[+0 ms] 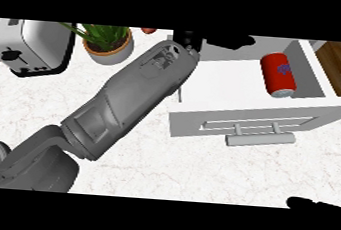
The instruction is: Pick up the can, place it into the drawer and close the drawer
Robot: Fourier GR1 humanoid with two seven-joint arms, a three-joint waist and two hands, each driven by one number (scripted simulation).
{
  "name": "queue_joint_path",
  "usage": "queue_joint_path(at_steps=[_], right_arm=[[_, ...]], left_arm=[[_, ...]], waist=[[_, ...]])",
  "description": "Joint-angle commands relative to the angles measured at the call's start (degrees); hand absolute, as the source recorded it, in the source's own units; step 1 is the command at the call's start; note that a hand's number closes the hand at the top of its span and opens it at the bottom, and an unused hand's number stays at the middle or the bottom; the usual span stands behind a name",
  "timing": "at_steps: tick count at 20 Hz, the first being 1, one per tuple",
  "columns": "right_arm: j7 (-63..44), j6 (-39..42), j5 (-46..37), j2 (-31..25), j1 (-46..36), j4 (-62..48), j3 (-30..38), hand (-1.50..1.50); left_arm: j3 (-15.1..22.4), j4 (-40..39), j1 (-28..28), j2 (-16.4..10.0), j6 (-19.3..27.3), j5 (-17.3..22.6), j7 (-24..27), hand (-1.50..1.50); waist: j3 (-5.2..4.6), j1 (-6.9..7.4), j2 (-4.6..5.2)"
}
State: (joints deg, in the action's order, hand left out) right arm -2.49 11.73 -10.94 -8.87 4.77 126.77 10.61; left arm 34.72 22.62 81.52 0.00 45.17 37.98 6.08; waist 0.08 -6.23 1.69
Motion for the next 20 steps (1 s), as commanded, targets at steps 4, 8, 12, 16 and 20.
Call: queue_joint_path(at_steps=[4,8,12,16,20], right_arm=[[1.4,-1.1,-13.1,-3.3,-3.3,-1.0,-4.6,-1.50],[2.8,-2.1,-22.2,-5.6,-5.2,-4.2,-7.6,-1.50],[-1.5,-3.6,-33.2,-5.8,-7.9,-6.5,-12.8,-1.50],[5.2,-7.8,-39.0,-6.7,-7.1,-16.0,-14.0,-1.50],[2.4,-11.0,-47.4,-5.2,-7.9,-21.0,-17.6,-1.50]], left_arm=[[-0.8,1.1,-0.6,0.0,1.8,3.0,3.0,-1.50],[0.5,1.4,1.7,0.0,3.2,2.7,1.3,-1.50],[0.9,2.6,0.7,0.0,3.0,2.3,0.5,-1.50],[-2.1,0.8,3.5,-0.2,1.5,2.1,-1.6,-1.50],[-1.7,3.3,-0.1,-1.2,2.0,0.5,-0.1,-1.50]], waist=[[-0.03,1.64,-0.31],[-0.02,2.89,-0.69],[-0.10,5.03,-1.26],[-0.04,5.95,-1.41],[-0.07,6.30,-1.60]])
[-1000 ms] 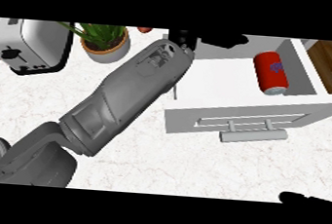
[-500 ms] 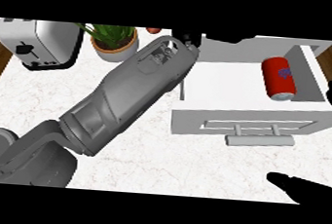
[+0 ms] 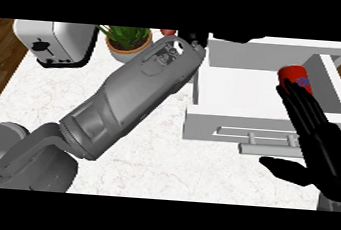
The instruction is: Pick up the can, place it into the drawer and close the drawer
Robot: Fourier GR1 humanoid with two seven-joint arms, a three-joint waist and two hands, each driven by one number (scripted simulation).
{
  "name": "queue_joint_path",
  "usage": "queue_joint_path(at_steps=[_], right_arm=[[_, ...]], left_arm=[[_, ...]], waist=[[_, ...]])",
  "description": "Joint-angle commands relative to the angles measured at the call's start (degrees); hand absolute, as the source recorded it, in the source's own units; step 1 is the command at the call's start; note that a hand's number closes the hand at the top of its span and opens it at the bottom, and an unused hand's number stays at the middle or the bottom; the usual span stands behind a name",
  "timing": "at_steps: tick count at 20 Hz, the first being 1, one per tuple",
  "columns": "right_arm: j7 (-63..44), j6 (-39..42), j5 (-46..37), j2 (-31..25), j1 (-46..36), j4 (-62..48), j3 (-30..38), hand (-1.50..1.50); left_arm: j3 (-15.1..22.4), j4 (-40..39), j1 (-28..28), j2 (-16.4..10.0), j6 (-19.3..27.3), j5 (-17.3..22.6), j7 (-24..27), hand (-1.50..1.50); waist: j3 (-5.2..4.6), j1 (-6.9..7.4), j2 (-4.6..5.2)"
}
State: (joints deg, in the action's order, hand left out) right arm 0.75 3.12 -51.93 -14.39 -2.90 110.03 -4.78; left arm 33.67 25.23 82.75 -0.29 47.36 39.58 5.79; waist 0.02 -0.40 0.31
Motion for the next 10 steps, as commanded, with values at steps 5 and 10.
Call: queue_joint_path(at_steps=[5,10], right_arm=[[1.7,-11.3,-7.7,4.3,-5.8,-17.7,-0.1,-1.50],[2.1,-15.1,-9.7,5.3,-12.0,-28.7,2.1,-1.50]], left_arm=[[0.1,5.7,0.8,-8.1,-2.5,-2.6,-8.5,-1.50],[1.1,14.8,-5.7,-10.0,-0.8,-4.7,-11.2,-1.50]], waist=[[0.03,1.75,-0.48],[-0.01,2.42,-0.64]])
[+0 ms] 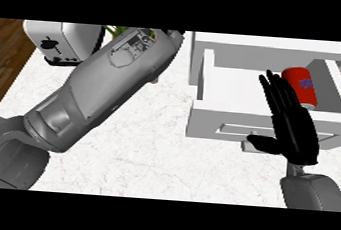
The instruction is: Pick up the can, place it into the drawer and close the drawer
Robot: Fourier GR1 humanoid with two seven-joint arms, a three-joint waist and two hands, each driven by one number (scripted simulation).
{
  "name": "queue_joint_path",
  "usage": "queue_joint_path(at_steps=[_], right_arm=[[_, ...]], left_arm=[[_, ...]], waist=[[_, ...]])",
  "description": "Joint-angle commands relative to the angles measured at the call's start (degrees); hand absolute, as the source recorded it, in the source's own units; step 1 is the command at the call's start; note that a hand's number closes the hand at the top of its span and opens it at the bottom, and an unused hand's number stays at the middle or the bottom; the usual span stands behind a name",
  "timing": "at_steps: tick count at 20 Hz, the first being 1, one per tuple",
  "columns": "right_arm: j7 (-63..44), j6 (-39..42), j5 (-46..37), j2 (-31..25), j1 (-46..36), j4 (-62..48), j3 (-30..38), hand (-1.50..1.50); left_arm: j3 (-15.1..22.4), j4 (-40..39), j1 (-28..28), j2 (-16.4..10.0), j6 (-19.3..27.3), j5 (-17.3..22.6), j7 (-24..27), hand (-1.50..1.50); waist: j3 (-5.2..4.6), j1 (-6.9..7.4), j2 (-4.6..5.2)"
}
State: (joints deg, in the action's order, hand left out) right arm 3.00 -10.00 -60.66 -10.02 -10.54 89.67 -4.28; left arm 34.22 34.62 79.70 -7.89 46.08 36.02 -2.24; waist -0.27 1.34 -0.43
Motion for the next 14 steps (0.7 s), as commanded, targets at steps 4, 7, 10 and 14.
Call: queue_joint_path(at_steps=[4,7,10,14], right_arm=[[2.4,-9.2,-2.8,2.7,-7.1,-18.3,2.8,-1.50],[4.0,-10.1,-3.0,0.4,-10.5,-23.2,5.2,-1.50],[2.8,-12.7,-5.8,1.1,-13.9,-29.5,5.8,-1.50],[2.8,-17.3,-7.8,1.4,-17.9,-36.2,7.5,-1.50]], left_arm=[[0.9,8.8,-2.1,-6.6,-1.1,-1.8,-6.7,-1.50],[1.3,13.7,-6.1,-10.2,-2.2,-2.3,-7.4,-1.50],[1.3,16.3,-4.8,-11.7,-1.5,-2.5,-10.5,-1.50],[2.0,19.7,-10.4,-11.8,-0.5,-3.5,-9.3,-1.50]], waist=[[0.33,1.24,0.30],[0.32,2.03,0.25],[0.35,2.79,0.41],[0.35,2.55,0.76]])
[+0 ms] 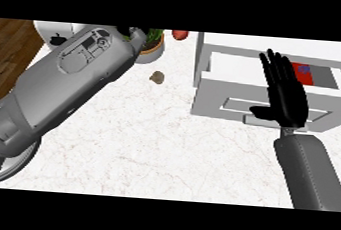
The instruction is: Pick up the can, place it into the drawer and close the drawer
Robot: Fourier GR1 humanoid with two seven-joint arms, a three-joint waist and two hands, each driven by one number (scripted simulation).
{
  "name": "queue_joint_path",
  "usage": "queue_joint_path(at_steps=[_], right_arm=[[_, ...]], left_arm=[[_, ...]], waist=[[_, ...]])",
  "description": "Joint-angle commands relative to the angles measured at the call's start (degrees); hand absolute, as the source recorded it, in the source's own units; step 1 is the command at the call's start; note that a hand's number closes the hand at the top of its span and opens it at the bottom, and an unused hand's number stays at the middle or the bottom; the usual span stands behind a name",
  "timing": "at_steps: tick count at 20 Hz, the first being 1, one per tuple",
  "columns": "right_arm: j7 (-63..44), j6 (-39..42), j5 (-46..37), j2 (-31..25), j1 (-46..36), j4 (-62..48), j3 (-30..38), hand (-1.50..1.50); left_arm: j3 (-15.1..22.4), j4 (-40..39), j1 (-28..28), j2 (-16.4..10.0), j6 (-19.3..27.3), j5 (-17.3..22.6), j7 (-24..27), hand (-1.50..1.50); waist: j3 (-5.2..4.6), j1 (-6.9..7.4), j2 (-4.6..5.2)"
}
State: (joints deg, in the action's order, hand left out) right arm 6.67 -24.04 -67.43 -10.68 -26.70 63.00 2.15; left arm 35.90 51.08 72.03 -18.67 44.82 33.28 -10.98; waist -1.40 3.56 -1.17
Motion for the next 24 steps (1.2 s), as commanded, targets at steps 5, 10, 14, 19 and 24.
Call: queue_joint_path(at_steps=[5,10,14,19,24], right_arm=[[-0.2,-11.0,-1.7,3.3,-7.5,-16.9,3.7,-1.50],[-0.4,-12.3,-1.3,1.3,-16.4,-25.0,7.1,-1.50],[-0.6,-16.9,-2.6,2.3,-21.0,-33.1,8.2,-1.50],[-1.6,-16.5,-3.2,0.7,-30.7,-40.0,9.6,-1.50],[-1.4,-16.7,-1.8,-1.9,-33.4,-43.5,11.7,-1.50]], left_arm=[[0.0,6.6,-1.8,-6.0,-0.7,-1.2,-5.7,-1.50],[1.7,14.1,-10.6,-6.9,1.3,-2.6,-5.1,-1.50],[0.8,17.7,-12.7,-10.2,-0.1,-2.9,-5.6,-1.50],[-1.5,18.1,-16.1,-10.2,-1.6,-3.2,-3.2,-1.50],[1.2,25.0,-20.0,-11.2,-0.1,-4.9,-4.2,-1.50]], waist=[[1.56,0.71,1.58],[1.51,0.97,1.56],[1.53,1.78,2.00],[1.47,0.45,2.34],[1.55,2.65,2.42]])
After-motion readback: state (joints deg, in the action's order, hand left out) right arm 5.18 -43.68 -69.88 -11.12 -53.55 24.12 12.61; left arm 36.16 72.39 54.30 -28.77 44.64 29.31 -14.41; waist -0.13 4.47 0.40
